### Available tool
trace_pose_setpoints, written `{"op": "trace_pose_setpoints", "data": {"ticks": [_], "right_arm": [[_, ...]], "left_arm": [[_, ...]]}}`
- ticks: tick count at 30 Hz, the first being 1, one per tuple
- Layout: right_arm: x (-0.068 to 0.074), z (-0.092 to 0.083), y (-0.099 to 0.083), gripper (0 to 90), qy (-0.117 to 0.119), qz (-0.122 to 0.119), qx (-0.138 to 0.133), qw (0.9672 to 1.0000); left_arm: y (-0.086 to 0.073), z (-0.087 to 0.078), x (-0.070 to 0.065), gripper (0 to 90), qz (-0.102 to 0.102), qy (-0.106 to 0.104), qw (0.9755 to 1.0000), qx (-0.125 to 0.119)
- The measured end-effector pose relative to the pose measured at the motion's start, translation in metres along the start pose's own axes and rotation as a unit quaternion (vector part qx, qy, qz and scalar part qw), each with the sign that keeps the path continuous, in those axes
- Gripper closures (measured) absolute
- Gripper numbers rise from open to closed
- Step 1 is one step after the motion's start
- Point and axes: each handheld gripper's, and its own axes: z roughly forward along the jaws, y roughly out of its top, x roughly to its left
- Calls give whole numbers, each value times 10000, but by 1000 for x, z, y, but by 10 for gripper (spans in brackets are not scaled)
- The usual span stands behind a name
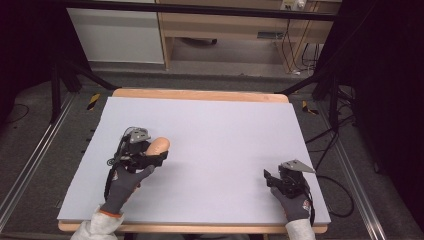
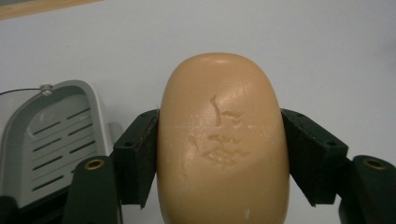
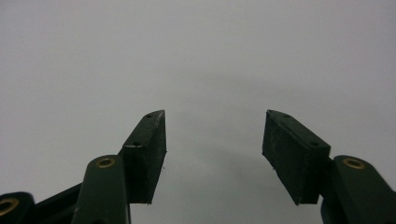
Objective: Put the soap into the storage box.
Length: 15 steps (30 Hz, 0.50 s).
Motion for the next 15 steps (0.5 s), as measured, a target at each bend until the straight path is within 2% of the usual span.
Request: {"op": "trace_pose_setpoints", "data": {"ticks": [10,15], "right_arm": [[1,0,0,397,15,14,-4,10000],[1,1,0,397,13,3,1,10000]], "left_arm": [[5,-16,24,318,-159,227,9996,-108],[5,-16,37,317,-280,347,9990,-98]]}}
